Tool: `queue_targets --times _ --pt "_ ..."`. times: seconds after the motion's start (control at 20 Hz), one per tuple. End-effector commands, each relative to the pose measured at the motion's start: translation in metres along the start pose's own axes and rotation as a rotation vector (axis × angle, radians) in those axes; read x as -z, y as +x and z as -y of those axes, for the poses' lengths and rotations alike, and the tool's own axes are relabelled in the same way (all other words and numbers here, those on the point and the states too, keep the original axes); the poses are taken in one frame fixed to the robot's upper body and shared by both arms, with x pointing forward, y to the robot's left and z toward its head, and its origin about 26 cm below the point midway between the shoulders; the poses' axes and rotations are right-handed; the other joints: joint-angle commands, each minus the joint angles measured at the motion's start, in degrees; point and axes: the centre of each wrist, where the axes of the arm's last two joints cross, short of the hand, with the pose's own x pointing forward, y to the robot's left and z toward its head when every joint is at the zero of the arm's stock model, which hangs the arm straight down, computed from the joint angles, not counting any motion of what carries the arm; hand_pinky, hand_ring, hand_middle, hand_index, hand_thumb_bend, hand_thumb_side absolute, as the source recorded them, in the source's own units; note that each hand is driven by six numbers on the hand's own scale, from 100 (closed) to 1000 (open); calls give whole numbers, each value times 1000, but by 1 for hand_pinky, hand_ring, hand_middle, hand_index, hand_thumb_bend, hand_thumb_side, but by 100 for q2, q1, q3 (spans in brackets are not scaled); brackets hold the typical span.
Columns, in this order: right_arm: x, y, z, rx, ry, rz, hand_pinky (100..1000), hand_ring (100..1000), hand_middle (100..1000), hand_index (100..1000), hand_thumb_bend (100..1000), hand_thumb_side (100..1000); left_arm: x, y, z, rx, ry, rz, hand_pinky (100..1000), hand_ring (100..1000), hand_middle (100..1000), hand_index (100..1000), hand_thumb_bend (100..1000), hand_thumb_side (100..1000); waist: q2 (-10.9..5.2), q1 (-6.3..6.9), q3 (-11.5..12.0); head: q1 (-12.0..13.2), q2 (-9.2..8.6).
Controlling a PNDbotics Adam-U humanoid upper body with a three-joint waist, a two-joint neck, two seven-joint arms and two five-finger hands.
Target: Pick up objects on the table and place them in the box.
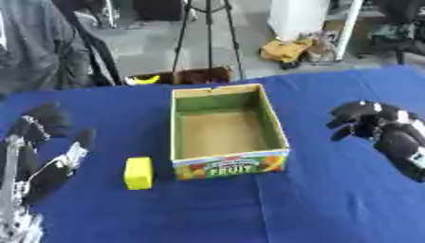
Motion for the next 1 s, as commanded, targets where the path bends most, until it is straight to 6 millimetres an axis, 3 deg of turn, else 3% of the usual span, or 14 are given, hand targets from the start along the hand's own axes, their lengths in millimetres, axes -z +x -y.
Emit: queue_targets --times 0.05,0.35,0.55,0.75,1.0 --pt "0 6 5 -24 0 6 657 759 763 747 532 620 15 8 -22 154 -113 11 631 655 643 824 559 377 -83 -3 -13 -14 -46" --pt "0 5 5 -24 5 1 656 759 762 747 533 620 42 24 -54 398 -353 -39 659 672 667 841 559 416 -113 25 -57 -24 -41" --pt "0 5 5 -23 11 -1 656 759 762 746 533 620 65 36 -64 517 -508 -68 680 684 686 852 558 434 -129 39 -83 -13 -47" --pt "1 5 4 -19 19 0 656 759 762 746 534 620 88 40 -58 572 -680 -92 699 691 699 860 581 457 -142 51 -111 14 -33" --pt "0 4 4 -17 25 -5 656 759 762 746 534 620 112 22 -38 623 -852 -157 720 699 711 865 624 466 -158 66 -147 29 2"
